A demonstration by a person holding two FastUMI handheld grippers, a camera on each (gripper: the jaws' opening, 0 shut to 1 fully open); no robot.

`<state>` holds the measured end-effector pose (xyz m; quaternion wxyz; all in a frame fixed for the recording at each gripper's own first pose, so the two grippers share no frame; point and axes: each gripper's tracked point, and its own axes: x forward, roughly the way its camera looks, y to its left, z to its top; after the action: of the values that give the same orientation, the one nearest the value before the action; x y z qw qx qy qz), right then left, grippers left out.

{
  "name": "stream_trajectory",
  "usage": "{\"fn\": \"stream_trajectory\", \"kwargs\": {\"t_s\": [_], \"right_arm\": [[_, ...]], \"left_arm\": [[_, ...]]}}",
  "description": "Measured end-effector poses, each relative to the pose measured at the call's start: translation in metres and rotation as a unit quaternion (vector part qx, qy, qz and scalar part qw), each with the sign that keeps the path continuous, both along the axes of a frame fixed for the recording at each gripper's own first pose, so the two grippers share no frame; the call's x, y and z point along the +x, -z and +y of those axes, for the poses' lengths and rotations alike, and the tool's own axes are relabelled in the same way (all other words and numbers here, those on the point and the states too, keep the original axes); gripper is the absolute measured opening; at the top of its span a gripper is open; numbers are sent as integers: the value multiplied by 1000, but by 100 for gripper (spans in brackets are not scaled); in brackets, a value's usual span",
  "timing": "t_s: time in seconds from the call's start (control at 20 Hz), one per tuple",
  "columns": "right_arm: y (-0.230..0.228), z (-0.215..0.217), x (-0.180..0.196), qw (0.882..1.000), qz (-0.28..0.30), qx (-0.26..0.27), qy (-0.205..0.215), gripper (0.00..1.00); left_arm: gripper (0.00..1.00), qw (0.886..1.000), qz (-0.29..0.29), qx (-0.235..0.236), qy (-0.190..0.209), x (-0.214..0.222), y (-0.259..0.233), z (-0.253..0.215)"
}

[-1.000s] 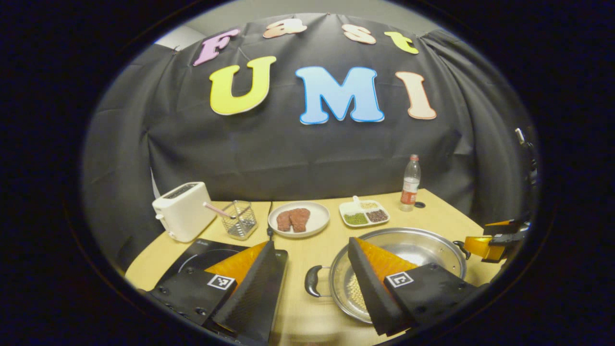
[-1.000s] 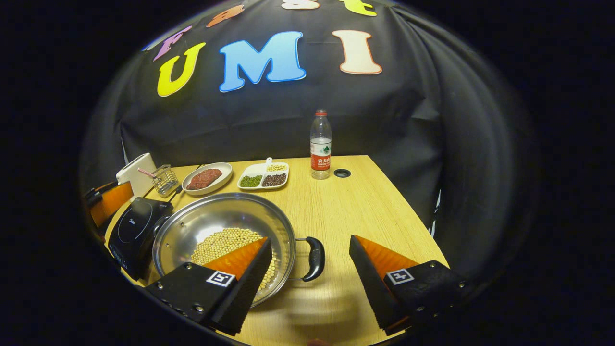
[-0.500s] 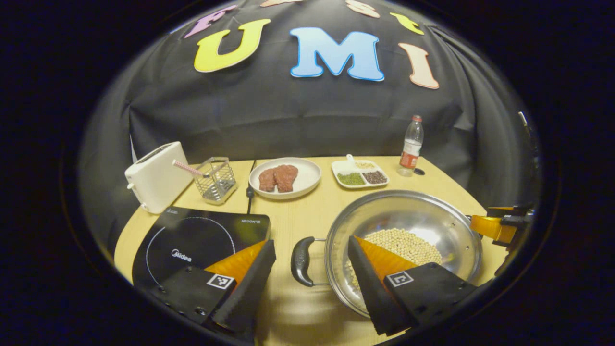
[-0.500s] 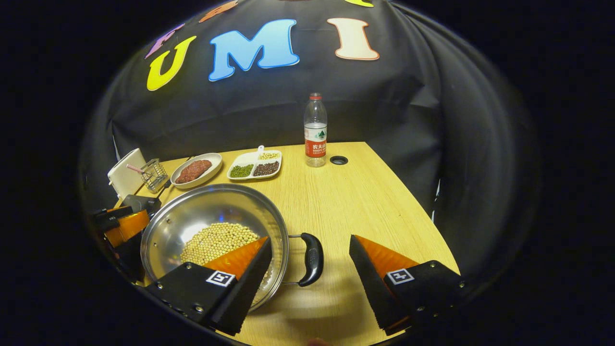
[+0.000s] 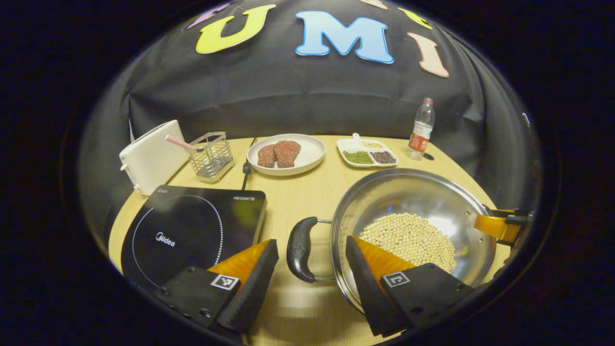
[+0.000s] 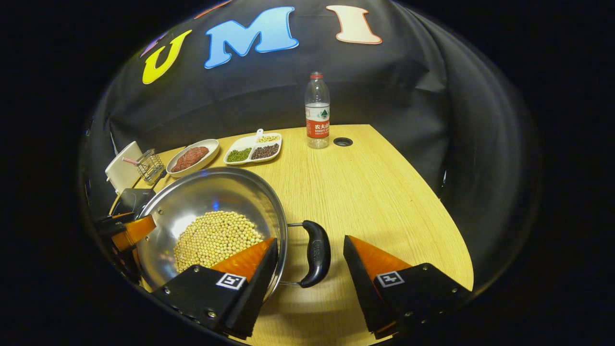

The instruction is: First push the handle of the pot to place it horizontally, then grasp the pot with both hands and set it on the induction cooktop.

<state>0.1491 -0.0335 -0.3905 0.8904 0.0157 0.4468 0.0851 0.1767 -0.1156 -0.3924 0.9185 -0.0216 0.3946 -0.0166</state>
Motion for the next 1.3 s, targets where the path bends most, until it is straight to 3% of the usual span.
{"fn": "stream_trajectory", "kwargs": {"t_s": [0.1, 0.25, 0.35, 0.45, 0.6, 0.65, 0.7, 0.75, 1.0, 1.05, 1.1, 1.3], "right_arm": [[1, 2, 0, 1000, -2, -6, 1, 62], [2, 3, 2, 1000, -3, -8, -3, 62], [5, 4, 1, 1000, 6, 0, 0, 62], [6, 4, 3, 1000, 8, 5, 3, 62], [4, 5, -1, 1000, 9, 3, 3, 54], [5, 6, 0, 1000, 9, -3, 0, 48], [5, 5, 1, 1000, 6, -10, -3, 48], [4, 5, -1, 1000, 9, -16, -4, 48], [-17, 9, -10, 1000, 3, -19, 9, 47], [-21, 11, -14, 1000, 6, -17, 15, 48], [-25, 13, -18, 1000, 9, -17, 21, 48], [-43, 30, -35, 999, 5, -23, 33, 48]], "left_arm": [[88, 1000, 9, -2, -3, -1, 5, -1], [84, 1000, 13, -8, -2, -3, 6, -8], [72, 1000, 16, 5, 1, -3, 7, -8], [72, 1000, 15, 5, -1, -3, 8, -8], [67, 1000, 12, 5, 4, 0, 6, -9], [70, 1000, 13, 9, 7, 0, 7, -9], [60, 1000, 11, 10, 8, 1, 6, -8], [65, 1000, 10, 10, 7, 1, 5, -9], [60, 1000, -13, 5, 18, 0, -17, -2], [68, 1000, -13, 4, 20, -2, -21, 1], [64, 1000, -12, 2, 23, -3, -25, 4], [67, 999, -18, -7, 31, -12, -38, 26]]}}
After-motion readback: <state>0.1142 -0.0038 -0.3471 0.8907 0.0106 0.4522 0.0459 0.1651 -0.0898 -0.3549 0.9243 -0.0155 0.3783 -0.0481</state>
